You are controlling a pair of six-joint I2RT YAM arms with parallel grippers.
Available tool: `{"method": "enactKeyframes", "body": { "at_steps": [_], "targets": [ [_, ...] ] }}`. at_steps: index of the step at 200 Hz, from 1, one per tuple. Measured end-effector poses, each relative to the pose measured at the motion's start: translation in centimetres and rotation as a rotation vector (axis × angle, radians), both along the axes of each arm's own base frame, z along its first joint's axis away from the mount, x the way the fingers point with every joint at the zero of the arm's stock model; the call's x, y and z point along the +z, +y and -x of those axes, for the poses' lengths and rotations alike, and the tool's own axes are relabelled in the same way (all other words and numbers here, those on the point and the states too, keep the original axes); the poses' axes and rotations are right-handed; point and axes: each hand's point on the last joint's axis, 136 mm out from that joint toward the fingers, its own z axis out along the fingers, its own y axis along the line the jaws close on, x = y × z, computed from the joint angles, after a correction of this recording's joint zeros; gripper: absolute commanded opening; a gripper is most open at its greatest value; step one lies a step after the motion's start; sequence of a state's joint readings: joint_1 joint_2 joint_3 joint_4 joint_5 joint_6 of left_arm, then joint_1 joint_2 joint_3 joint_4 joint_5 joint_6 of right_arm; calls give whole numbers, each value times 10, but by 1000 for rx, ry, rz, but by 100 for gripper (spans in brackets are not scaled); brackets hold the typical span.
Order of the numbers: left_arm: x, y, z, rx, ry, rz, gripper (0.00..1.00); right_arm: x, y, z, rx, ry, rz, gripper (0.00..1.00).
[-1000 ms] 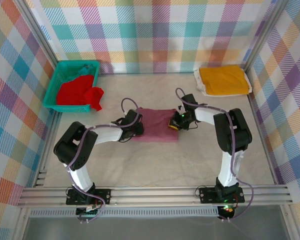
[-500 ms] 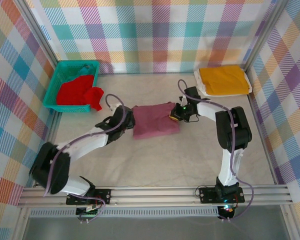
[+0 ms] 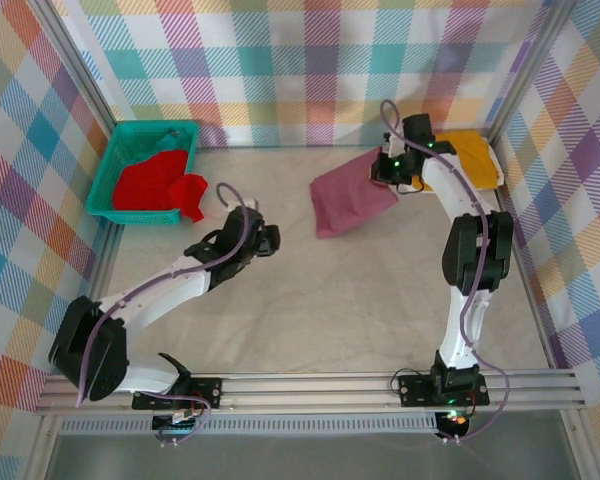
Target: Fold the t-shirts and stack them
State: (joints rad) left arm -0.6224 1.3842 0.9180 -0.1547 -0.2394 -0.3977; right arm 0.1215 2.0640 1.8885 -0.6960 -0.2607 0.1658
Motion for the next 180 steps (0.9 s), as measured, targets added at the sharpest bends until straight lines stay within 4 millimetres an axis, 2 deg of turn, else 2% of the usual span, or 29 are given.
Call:
{"method": "enactKeyframes", "body": {
  "at_steps": [16,41,85,108,128,150,180],
  "targets": [
    [3,-28,-2,-92,-7,34,79,6,-18,-11,-8,-17,39,0],
    [16,-67,-3,-225,-41,103,81,13,-41,-25,-12,-32,106,0],
    [49,-112,-12,-360,-129,174,82,39,-56,-45,51,-127,251,0],
    [55,-122,-14,-392,-143,186,83,55,-65,-60,85,-198,329,0],
    [52,-125,-12,-404,-136,181,83,66,-78,-75,95,-261,384,0],
    [49,-125,-11,-411,-130,183,84,68,-105,-83,78,-287,449,0],
    [38,-123,-5,-415,-113,174,85,72,-153,-89,32,-308,527,0]
  ]
}}
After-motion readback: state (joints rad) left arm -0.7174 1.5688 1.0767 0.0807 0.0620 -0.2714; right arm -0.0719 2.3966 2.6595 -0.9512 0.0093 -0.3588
